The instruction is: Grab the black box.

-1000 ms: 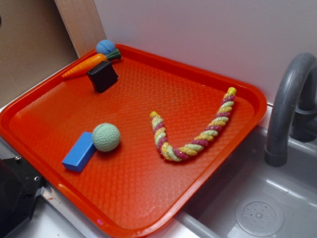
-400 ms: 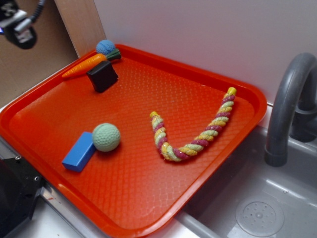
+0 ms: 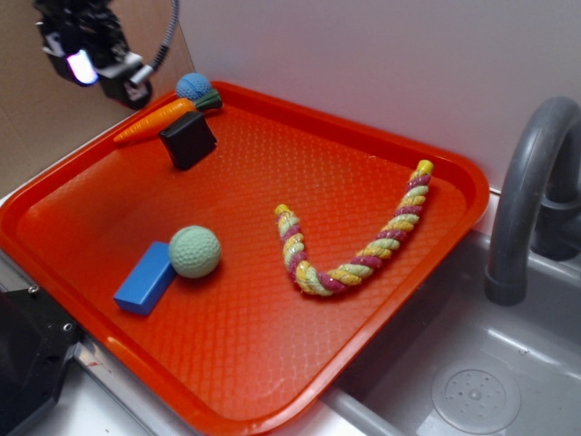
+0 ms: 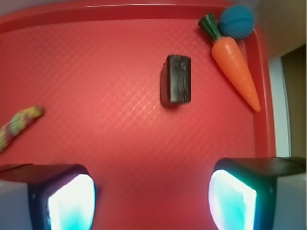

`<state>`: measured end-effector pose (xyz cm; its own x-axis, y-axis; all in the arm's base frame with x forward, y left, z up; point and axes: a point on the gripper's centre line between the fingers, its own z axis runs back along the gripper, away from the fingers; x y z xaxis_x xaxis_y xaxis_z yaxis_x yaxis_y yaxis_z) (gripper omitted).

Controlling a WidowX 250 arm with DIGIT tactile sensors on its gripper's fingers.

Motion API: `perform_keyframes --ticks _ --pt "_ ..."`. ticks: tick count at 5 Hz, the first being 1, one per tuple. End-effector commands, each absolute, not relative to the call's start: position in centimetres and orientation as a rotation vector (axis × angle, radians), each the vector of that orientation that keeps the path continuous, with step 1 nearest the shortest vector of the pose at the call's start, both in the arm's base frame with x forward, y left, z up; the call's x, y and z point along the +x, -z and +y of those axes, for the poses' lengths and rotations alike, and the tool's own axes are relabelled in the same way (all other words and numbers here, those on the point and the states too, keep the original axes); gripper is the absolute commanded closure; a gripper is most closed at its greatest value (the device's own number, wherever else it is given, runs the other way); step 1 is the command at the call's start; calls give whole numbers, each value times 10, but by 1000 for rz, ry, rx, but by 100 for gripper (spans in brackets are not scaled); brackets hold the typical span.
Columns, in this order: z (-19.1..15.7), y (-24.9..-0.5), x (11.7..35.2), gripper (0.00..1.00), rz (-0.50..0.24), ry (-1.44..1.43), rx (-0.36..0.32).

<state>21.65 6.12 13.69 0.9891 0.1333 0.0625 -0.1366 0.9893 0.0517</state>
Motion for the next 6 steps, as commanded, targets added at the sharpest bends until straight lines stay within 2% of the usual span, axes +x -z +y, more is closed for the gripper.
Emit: perform_keyframes --ticks 1,2,4,5,6 --pt "92 -103 220 0 -52 -182 61" --pt "104 -91 244 0 -74 -182 43" --pt "103 -62 269 0 -22 -162 23" --pt "93 -36 270 48 51 -151 42" --pt "90 -20 273 100 106 -165 75"
